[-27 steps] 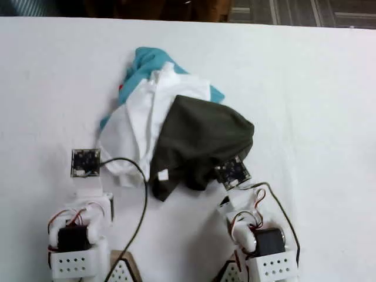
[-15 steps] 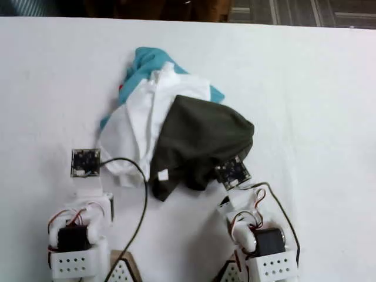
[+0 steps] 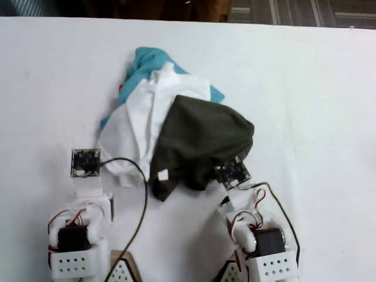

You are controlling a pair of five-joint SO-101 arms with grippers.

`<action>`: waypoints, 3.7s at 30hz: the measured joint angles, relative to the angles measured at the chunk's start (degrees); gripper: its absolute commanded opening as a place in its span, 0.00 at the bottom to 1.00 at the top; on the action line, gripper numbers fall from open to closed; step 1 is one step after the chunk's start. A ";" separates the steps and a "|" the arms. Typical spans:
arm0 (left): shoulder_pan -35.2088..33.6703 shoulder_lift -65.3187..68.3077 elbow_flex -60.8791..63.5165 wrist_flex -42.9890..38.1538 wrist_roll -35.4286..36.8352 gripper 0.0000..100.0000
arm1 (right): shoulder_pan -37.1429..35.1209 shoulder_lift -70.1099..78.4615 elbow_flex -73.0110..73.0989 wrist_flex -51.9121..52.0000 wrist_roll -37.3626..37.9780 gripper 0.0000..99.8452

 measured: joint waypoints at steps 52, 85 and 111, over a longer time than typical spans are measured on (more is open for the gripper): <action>0.97 0.00 0.00 -11.16 0.00 0.03 | -19.78 0.00 0.00 -6.59 0.79 0.02; 3.52 1.41 -16.79 0.53 -33.05 0.18 | 31.38 -0.35 -22.95 1.23 24.18 0.02; 7.91 78.86 -78.33 9.85 -20.48 0.25 | 24.35 56.26 -88.26 24.44 6.59 0.19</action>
